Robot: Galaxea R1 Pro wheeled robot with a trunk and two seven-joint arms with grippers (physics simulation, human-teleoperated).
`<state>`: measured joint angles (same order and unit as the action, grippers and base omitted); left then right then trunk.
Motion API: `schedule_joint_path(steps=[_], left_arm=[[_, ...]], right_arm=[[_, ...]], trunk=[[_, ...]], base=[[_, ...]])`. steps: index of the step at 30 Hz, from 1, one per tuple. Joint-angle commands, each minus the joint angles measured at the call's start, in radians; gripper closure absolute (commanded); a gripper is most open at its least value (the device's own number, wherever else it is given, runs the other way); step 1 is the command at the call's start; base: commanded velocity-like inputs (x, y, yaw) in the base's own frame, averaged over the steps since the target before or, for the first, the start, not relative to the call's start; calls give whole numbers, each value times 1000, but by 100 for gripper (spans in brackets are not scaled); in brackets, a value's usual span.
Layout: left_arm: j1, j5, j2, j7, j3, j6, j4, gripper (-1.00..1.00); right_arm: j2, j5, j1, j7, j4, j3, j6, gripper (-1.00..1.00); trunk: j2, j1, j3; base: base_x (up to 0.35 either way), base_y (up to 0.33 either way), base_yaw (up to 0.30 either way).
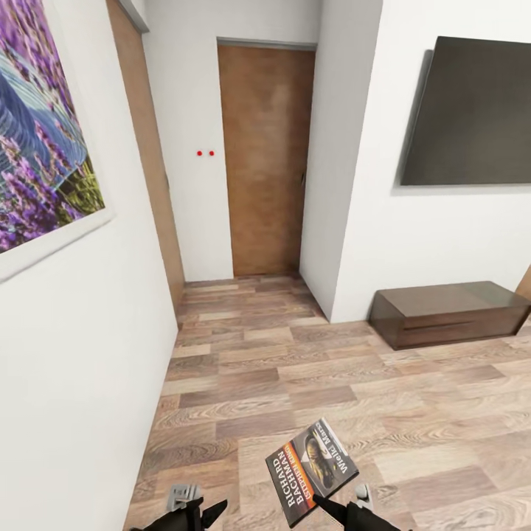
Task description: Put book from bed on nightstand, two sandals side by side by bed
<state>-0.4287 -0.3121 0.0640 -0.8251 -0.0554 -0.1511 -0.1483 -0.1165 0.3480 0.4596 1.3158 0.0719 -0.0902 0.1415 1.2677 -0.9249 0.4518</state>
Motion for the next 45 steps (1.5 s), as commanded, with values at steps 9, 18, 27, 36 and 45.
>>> schedule_joint_path(steps=[9, 18, 27, 36, 45], left_arm=[[-1, -5, 0, -2, -6, -5, 1, -100], [-1, -5, 0, -2, -6, -5, 1, -100], [-1, -6, 0, -2, -6, -5, 1, -100], [-1, -5, 0, -2, -6, -5, 2, -100], [-1, -5, 0, -2, -6, -5, 3, -100]], right_arm=[[0, -4, 1, 3, 0, -11, 10, 100], [0, -4, 1, 3, 0, -10, 10, 100], [0, -4, 1, 4, 0, -11, 10, 100], [0, -4, 1, 3, 0, -10, 10, 100], [0, -4, 1, 3, 0, -10, 10, 100]], trunk=[[1, -1, 1], [1, -1, 1], [1, -1, 1], [1, -1, 1], [1, -1, 1]], base=[[306, -92, 0], [299, -85, -6], [179, -48, -235], [3, -1, -284], [0, 0, -285]])
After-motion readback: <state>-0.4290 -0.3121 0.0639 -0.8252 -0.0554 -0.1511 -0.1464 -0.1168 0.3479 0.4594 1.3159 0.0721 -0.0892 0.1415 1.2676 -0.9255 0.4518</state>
